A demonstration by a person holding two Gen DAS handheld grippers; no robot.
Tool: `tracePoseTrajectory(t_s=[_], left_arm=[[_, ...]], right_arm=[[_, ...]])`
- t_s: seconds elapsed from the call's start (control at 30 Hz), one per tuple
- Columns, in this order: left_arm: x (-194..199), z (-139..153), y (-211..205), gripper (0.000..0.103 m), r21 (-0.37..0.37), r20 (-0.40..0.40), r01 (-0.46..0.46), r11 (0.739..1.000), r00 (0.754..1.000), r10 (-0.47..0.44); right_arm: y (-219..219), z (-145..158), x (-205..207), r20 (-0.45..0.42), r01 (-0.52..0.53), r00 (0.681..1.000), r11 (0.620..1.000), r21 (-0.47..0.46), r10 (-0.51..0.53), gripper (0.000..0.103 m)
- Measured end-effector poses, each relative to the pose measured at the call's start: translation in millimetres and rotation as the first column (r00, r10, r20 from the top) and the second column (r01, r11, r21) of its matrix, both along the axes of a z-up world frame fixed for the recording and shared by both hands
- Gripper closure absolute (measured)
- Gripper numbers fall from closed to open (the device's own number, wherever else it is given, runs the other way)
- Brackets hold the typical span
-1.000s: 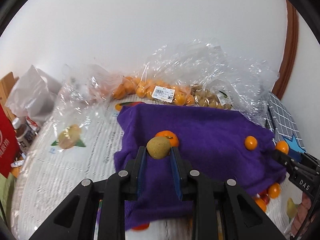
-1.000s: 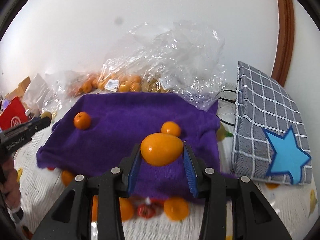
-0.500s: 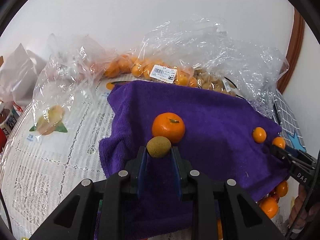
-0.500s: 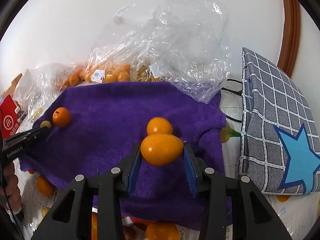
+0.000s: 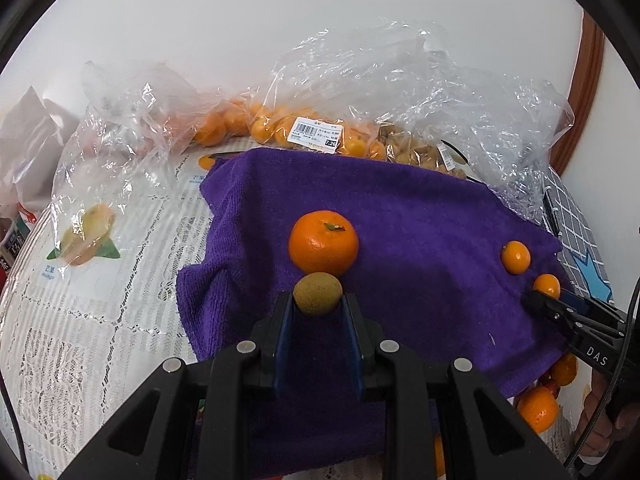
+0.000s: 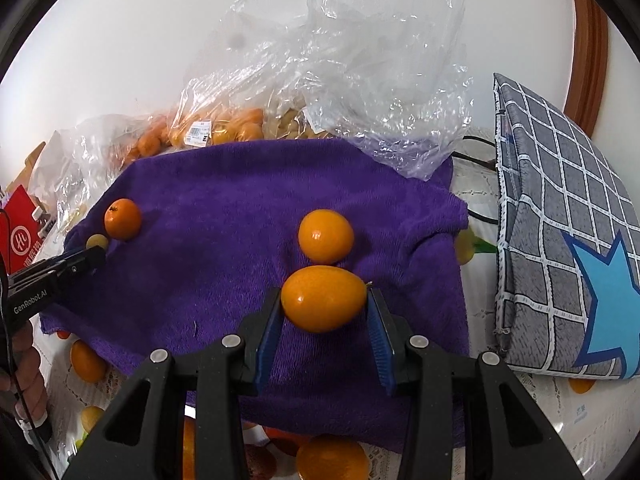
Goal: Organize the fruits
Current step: 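Carry both held fruits onto the purple towel with both tools, then open both tools to release the fruits on the towel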
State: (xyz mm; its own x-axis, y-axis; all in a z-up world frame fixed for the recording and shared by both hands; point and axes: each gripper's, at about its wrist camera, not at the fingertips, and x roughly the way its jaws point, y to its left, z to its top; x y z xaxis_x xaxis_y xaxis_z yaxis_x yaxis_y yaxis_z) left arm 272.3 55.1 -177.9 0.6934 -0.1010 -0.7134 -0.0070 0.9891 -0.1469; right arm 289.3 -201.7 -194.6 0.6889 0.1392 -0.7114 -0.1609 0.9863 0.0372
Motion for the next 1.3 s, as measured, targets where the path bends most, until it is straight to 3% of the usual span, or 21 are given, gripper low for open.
tracePoseTrajectory(t_s=[0.37, 0.53, 0.77, 1.03, 1.17, 1.3], left_arm=[[0.4, -0.9, -1.2, 0.079, 0.015, -0.004, -0.003, 1.000, 1.000, 0.003], [0.3, -1.1, -1.7, 0.079, 0.015, -0.004, -0.002, 1.000, 1.000, 0.002], [-3.6, 2.6, -0.6, 0.064, -0.018, 0.013, 0.006, 1.000, 1.000, -0.005], [-17.4, 17.3, 2.0, 0.056, -0.036, 0.091, 0.004, 0.999, 0.996, -0.001], [-28.8, 24.0, 3.1, 0.055, -0.017, 0.138, 0.002, 1.000, 0.990, 0.000], [-41.5, 27.0, 8.8, 0.055, -0.051, 0.115, 0.007, 0.999, 0.993, -0.001]], right_arm=[[-1.3, -0.3, -0.3, 0.004, 0.006, 1.000, 1.000, -0.006, -0.006, 0.061], [-1.9, 6.3, -6.2, 0.033, 0.016, 0.999, 1.000, -0.015, -0.015, 0.048], [-15.2, 24.8, -28.8, 0.097, 0.059, 0.994, 0.998, -0.026, -0.056, 0.047], [-34.9, 25.6, -69.5, 0.048, 0.042, 0.998, 0.999, 0.008, -0.043, 0.050], [-32.4, 11.9, -76.3, 0.002, 0.017, 1.000, 1.000, 0.017, -0.017, 0.059], [-32.0, 0.9, -76.3, -0.036, 0.004, 0.999, 0.998, 0.069, -0.001, 0.062]])
